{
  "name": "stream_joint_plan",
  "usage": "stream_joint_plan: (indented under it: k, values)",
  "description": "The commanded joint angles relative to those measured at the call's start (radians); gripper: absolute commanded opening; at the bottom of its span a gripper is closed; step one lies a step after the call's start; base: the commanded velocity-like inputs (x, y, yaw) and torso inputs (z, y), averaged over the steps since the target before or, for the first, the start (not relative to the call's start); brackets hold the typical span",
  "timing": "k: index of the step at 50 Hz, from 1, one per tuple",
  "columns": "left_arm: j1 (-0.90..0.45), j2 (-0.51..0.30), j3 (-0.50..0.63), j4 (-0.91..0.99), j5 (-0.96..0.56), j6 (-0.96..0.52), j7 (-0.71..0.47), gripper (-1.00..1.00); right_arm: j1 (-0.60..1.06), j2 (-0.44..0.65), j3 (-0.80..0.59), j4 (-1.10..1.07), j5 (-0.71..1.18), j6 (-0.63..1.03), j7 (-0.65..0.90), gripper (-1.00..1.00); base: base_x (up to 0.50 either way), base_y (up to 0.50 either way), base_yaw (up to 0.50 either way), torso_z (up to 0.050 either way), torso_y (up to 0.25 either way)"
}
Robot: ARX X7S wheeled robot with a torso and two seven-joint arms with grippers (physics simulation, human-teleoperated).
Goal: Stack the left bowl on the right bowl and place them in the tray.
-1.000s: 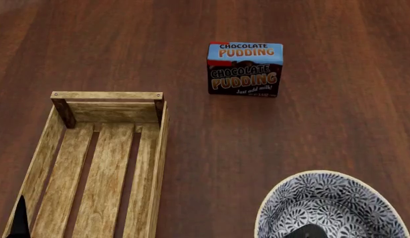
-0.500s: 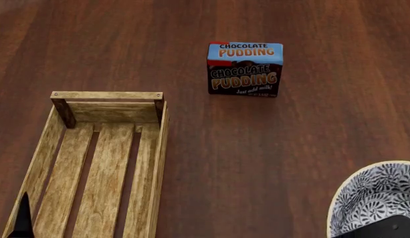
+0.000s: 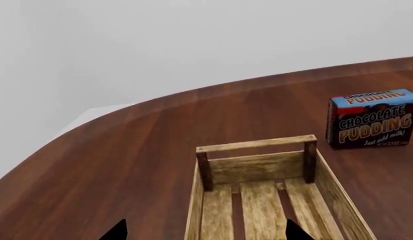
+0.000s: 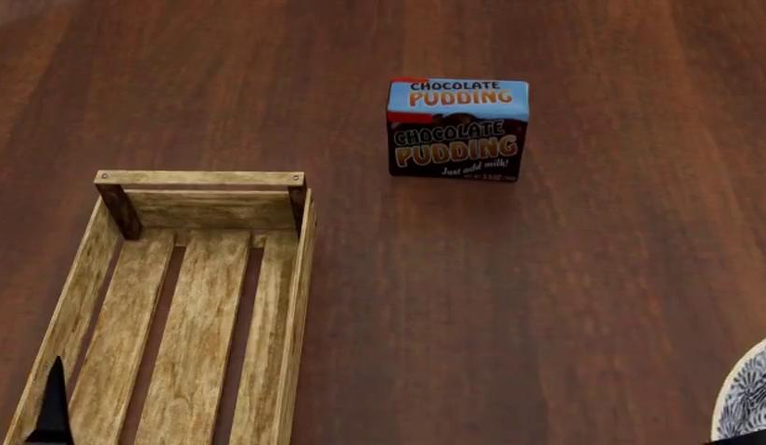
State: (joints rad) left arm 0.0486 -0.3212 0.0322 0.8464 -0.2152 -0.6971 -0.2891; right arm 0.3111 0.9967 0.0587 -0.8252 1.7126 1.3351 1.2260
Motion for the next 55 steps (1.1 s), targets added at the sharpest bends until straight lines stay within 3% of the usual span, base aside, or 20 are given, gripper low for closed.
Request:
stream_joint_plan:
  k: [1,22,55]
  values:
    - [0.003,-0.001,0.014,-0.01,0.005,0.01,-0.006,1.0,-0.098,0.024,0.094,0.004,-0.098,-0.007,-0.064,-1.0,0.0,0.0,0.0,0.0,0.0]
    - [-0.007,-0.006,0.023,-0.007,-0.003,0.001,-0.015,1.0,-0.307,0.023,0.26,-0.008,-0.235,-0.05,-0.175,-1.0,0.0,0.0,0.0,0.0,0.0]
    - [0.0,-0.016,0.026,-0.01,-0.012,0.011,-0.026,1.0,-0.37,-0.039,0.173,0.037,-0.452,-0.121,-0.301,-1.0,0.0,0.0,0.0,0.0,0.0]
